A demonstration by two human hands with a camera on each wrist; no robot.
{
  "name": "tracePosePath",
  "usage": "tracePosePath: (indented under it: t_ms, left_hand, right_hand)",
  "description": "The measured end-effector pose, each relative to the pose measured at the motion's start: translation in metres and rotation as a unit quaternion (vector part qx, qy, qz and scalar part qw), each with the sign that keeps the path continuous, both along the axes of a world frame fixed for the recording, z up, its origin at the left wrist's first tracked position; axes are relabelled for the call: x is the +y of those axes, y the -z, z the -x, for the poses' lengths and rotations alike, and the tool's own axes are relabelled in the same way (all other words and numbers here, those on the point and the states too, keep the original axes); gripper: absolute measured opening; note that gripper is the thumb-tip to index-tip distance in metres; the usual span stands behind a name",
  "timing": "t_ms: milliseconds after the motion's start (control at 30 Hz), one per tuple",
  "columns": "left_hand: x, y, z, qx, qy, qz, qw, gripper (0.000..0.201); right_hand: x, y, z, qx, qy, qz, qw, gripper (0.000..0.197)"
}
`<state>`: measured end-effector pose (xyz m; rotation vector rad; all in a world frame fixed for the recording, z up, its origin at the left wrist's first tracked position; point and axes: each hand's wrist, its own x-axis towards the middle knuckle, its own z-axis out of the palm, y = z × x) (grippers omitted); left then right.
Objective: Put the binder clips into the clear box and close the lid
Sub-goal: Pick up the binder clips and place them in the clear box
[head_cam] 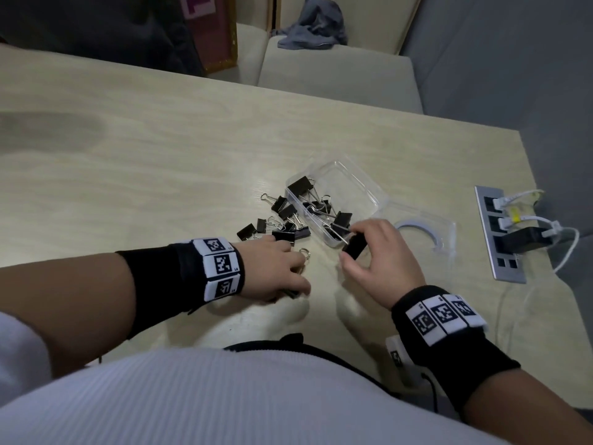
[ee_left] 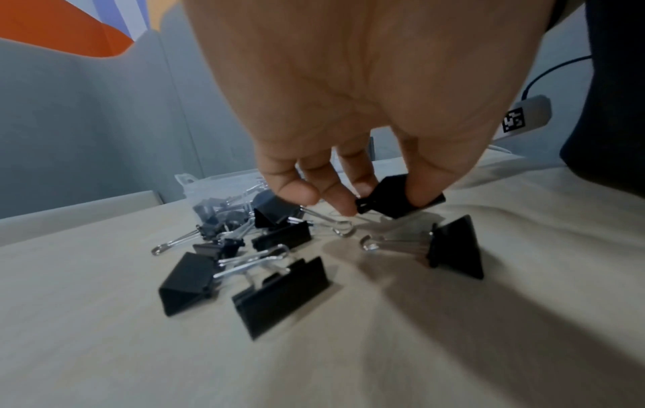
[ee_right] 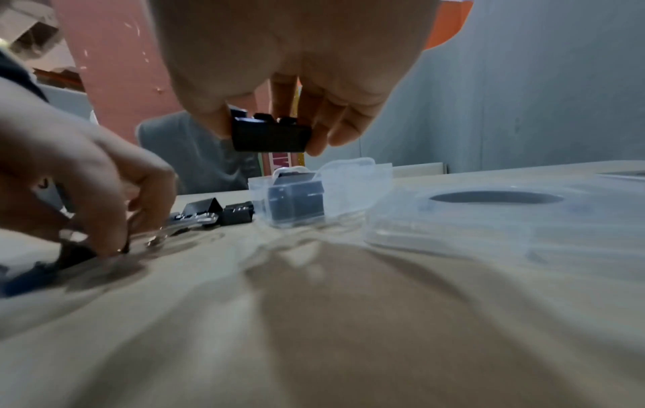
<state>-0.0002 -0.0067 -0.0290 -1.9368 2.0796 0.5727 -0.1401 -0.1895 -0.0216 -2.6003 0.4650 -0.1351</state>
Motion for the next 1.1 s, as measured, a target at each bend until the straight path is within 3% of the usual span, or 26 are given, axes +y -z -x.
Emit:
tracePosePath:
  t_ms: [133, 333, 433, 533, 833, 1000, 1100]
  left_hand:
    - [-0.006, -0.003, -0.005, 0.003, -0.05, -0.003, 0.999, 0.039]
    - [-0.008, -0.01, -0.023, 0.092, -0.128, 0.083, 0.984, 0.03]
    - [-0.006, -0.012, -0.033, 0.142, -0.155, 0.11, 0.972, 0.024]
    - [-0.005, -0.009, -0.042, 0.162, -0.159, 0.143, 0.964, 0.032]
    - [-0.019, -0.034, -0.051, 0.221, -0.21, 0.238, 0.922, 0.029]
    - [-0.041, -0.028, -0.046, 0.231, -0.203, 0.208, 0.928, 0.037]
    - [-0.052, -0.018, -0.045, 0.206, -0.194, 0.148, 0.948, 0.045]
  right_hand:
    - [-0.005, 0.0, -0.024, -0.015, 0.031, -0.01, 0.999, 0.046]
    - [-0.006, 0.009, -0.047, 0.093, -0.009, 0.042, 0.995, 0.045]
    - [-0.004, 0.011, -0.044, 0.118, -0.019, 0.078, 0.99, 0.047]
    - [-0.004, 0.013, -0.035, 0.144, -0.038, 0.117, 0.982, 0.049]
    - [-0.007, 0.013, -0.019, 0.161, -0.043, 0.113, 0.979, 0.052]
    - [-0.006, 0.014, -0.016, 0.179, -0.049, 0.109, 0.977, 0.055]
    - [-0.006, 0.014, -0.011, 0.178, -0.053, 0.096, 0.978, 0.056]
